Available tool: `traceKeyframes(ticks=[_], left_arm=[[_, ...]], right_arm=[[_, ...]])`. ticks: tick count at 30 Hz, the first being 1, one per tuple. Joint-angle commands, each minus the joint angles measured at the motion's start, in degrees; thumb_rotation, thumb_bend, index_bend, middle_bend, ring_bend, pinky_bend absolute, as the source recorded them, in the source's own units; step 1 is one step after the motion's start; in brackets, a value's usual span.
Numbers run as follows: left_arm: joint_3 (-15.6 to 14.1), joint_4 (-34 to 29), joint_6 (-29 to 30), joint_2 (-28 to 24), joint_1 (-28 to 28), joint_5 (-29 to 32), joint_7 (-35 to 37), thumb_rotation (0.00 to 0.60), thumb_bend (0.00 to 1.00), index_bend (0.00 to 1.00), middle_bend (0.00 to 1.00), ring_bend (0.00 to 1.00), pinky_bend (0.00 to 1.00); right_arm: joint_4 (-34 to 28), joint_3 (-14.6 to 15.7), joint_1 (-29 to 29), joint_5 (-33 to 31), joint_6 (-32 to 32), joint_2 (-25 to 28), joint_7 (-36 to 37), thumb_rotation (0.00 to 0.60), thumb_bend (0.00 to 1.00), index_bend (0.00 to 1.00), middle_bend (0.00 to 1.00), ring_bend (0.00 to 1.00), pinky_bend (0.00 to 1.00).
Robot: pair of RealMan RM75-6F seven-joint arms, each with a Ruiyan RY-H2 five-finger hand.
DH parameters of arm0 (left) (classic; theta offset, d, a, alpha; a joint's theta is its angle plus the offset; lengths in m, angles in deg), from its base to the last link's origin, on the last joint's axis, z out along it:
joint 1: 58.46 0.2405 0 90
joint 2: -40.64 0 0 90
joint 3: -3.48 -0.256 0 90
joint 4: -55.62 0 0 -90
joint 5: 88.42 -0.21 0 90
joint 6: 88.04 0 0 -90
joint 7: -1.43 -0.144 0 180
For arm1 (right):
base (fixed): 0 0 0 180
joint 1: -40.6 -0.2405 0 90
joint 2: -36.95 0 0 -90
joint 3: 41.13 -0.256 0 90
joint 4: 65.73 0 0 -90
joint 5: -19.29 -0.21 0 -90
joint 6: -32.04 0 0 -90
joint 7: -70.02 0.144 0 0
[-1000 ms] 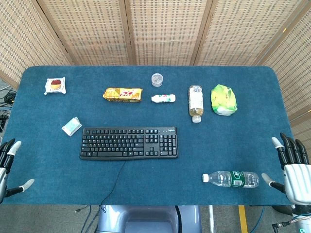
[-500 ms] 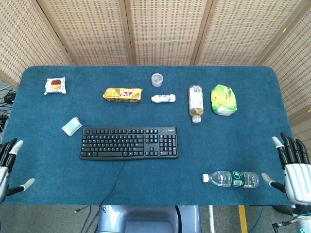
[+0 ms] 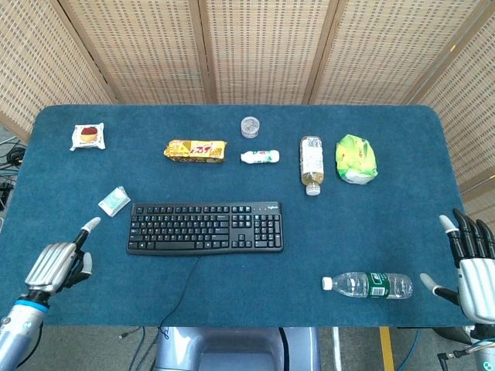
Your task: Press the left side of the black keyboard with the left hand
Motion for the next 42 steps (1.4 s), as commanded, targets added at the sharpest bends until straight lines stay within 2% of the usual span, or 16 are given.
traceKeyframes(ticks=[1,7,14,20,32,42], left_arm=[[2.3,-1.1,-9.4,0.4,-7.4,11.1,-1.8,0.600,0.78,0.00,0.93,0.94,0.93],[3.0,-0.3,-16.0,3.2,-13.9,22.5,-5.9,0.600,0.78,0.00,0.93,0.94,0.93],[2.2,1.7,-15.2,8.2,-20.1,33.2,-13.3,0.600,0.78,0.00,0.93,0.94,0.93],[2.0,3.8,-16.2,11.8,-24.0,39.5,-14.6,0.600,0.77,0.00,0.93,0.94,0.93],[0.7,6.3,-14.9,14.5,-26.8,42.9,-15.5,0.600,0.77,0.00,0.93,0.94,0.93],[0.0,8.3,-15.7,15.5,-26.9,42.8,-13.7,0.600,0.77,0.00,0.93,0.94,0.93]], right_arm=[[0.0,0.0,-0.1,-0.1,0.2,0.0,0.0,0.600,0.00,0.00,0.00,0.00,0.00],[0.1,0.0,-0.3,-0.4,0.6,0.0,0.2,0.600,0.00,0.00,0.00,0.00,0.00],[0.3,0.0,-0.5,-0.7,1.2,-0.1,0.2,0.600,0.00,0.00,0.00,0.00,0.00],[0.4,-0.2,-0.6,-1.4,1.2,-0.1,0.5,0.600,0.00,0.00,0.00,0.00,0.00],[0.5,-0.3,-0.7,-1.9,1.5,0.0,0.7,0.600,0.00,0.00,0.00,0.00,0.00],[0.4,-0.2,-0.6,-1.7,1.3,0.1,0.9,0.600,0.00,0.00,0.00,0.00,0.00]])
